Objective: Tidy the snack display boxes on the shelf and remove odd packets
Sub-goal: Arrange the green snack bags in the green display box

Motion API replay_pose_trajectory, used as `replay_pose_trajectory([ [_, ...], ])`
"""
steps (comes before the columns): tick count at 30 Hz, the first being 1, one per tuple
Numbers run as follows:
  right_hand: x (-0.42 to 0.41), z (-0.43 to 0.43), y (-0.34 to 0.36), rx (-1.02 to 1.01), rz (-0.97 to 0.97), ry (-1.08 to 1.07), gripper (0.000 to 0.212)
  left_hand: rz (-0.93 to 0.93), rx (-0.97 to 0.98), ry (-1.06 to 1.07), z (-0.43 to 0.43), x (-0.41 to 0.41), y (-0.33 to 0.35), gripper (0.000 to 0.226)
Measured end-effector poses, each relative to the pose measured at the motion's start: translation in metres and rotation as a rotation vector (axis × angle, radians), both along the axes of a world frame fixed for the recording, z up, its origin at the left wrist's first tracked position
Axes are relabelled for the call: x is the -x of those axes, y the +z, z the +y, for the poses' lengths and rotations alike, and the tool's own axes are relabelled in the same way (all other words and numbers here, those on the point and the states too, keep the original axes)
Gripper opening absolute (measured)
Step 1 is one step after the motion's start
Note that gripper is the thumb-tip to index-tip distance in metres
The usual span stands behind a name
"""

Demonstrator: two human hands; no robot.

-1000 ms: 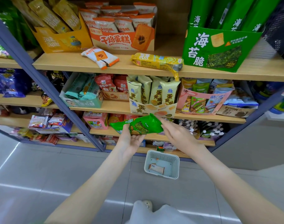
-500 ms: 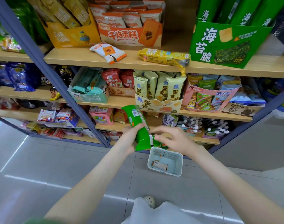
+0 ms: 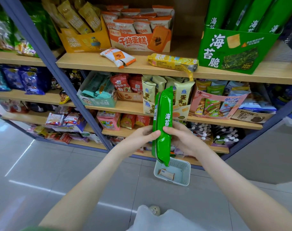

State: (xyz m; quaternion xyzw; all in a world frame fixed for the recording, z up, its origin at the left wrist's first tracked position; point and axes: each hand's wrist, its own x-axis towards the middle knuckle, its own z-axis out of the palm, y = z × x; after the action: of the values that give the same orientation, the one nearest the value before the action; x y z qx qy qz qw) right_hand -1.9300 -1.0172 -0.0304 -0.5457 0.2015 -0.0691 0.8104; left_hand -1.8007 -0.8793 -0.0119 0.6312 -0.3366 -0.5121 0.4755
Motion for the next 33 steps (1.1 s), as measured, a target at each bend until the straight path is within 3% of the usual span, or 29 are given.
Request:
replay_pose_trajectory([
  [2, 0.001, -0.001, 0.007, 0.023, -0.023, -0.008, 0.043, -0.17, 0.005, 0.032, -0.006, 0.0, 0.009, 0.051],
  [9, 0.011, -0.017, 0.022, 0.056, -0.056, -0.045, 0.046, -0.181, 0.006, 0.073, -0.023, -0.003, 0.016, 0.031],
  [13, 0.019, -0.026, 0.031, 0.175, -0.046, -0.102, 0.052, -0.365, 0.046, 0.018, -0.031, 0.003, 0.034, 0.029],
  [17, 0.024, -0.037, 0.06, 0.453, -0.025, -0.101, 0.054, -0.361, 0.136, -0.002, -0.051, 0.007, 0.067, 0.071],
  [20, 0.026, -0.051, 0.087, 0.603, -0.032, -0.121, 0.053, -0.491, 0.232, 0.023, -0.072, 0.009, 0.092, 0.055],
  [24, 0.04, -0.079, 0.128, 0.781, -0.092, -0.207, 0.06, -0.309, 0.478, 0.156, -0.096, 0.005, 0.132, 0.039],
  [29, 0.04, -0.125, 0.151, 1.325, 0.01, -0.543, 0.056, -0.218, 0.725, 0.361, -0.126, 0.001, 0.165, 0.031],
  [33, 0.022, -0.162, 0.149, 1.676, 0.153, -0.811, 0.054, -0.231, 0.813, 0.39, -0.156, -0.001, 0.173, 0.033],
])
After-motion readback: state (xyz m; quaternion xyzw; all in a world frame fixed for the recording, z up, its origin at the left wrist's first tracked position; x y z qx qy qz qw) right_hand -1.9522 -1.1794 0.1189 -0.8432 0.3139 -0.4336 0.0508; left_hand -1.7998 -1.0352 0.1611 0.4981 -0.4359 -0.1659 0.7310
